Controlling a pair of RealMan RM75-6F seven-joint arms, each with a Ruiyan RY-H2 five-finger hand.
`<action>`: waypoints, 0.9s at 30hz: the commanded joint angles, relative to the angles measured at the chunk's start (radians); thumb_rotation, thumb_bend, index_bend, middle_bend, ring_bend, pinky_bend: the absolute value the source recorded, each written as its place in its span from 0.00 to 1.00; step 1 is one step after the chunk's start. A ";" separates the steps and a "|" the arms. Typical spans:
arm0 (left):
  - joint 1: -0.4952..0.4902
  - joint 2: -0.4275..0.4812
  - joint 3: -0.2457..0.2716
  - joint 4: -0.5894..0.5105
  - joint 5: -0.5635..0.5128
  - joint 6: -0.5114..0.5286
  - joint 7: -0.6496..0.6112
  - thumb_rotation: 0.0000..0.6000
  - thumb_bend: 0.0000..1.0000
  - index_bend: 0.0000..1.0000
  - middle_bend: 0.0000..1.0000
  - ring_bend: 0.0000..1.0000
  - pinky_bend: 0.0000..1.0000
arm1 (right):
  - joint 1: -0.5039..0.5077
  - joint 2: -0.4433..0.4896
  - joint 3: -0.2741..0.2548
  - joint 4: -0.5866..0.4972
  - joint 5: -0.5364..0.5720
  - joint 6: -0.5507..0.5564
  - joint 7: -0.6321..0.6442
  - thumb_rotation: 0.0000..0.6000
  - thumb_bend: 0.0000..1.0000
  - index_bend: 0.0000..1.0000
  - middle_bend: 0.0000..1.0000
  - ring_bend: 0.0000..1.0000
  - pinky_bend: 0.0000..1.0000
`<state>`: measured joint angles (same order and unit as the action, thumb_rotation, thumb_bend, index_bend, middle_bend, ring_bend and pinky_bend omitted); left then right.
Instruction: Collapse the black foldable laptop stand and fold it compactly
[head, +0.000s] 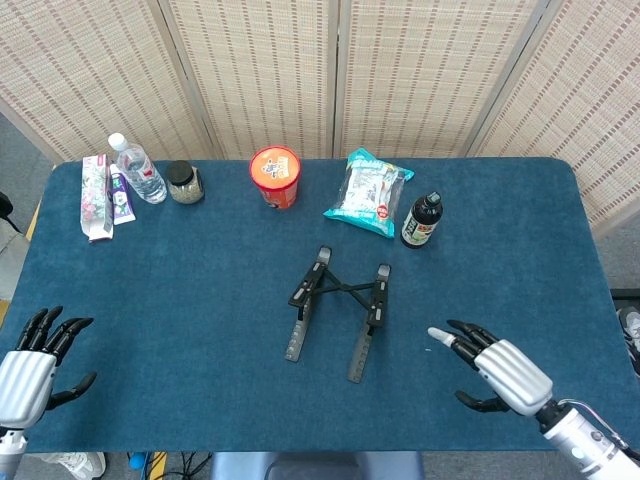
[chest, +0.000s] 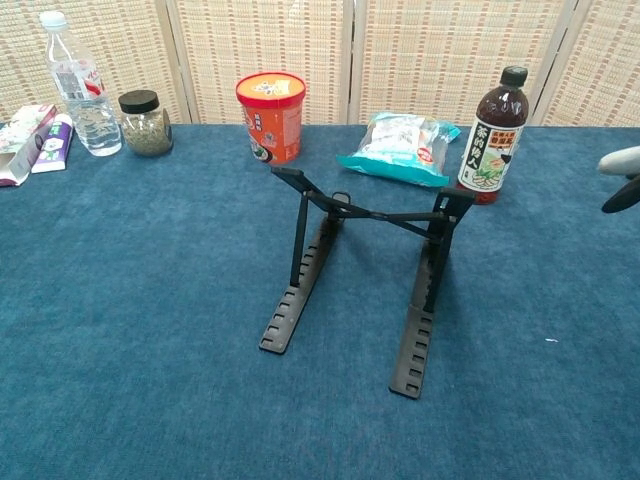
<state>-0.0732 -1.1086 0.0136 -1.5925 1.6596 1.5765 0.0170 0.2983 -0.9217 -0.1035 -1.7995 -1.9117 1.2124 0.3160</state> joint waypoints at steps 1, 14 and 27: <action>0.003 0.004 0.000 -0.006 0.001 0.005 0.004 1.00 0.18 0.17 0.22 0.05 0.03 | 0.046 -0.025 -0.016 0.008 -0.028 -0.048 0.029 1.00 0.22 0.00 0.20 0.04 0.14; 0.010 0.017 0.000 -0.030 0.005 0.015 0.024 1.00 0.18 0.17 0.22 0.05 0.03 | 0.225 -0.175 0.005 0.075 -0.022 -0.194 0.138 1.00 0.22 0.00 0.20 0.04 0.14; 0.018 0.018 0.002 -0.034 0.008 0.021 0.029 1.00 0.18 0.17 0.22 0.05 0.03 | 0.351 -0.316 0.067 0.150 0.086 -0.270 0.183 1.00 0.22 0.00 0.14 0.04 0.14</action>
<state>-0.0559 -1.0906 0.0159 -1.6272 1.6677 1.5973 0.0465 0.6408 -1.2255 -0.0466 -1.6596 -1.8387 0.9435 0.4942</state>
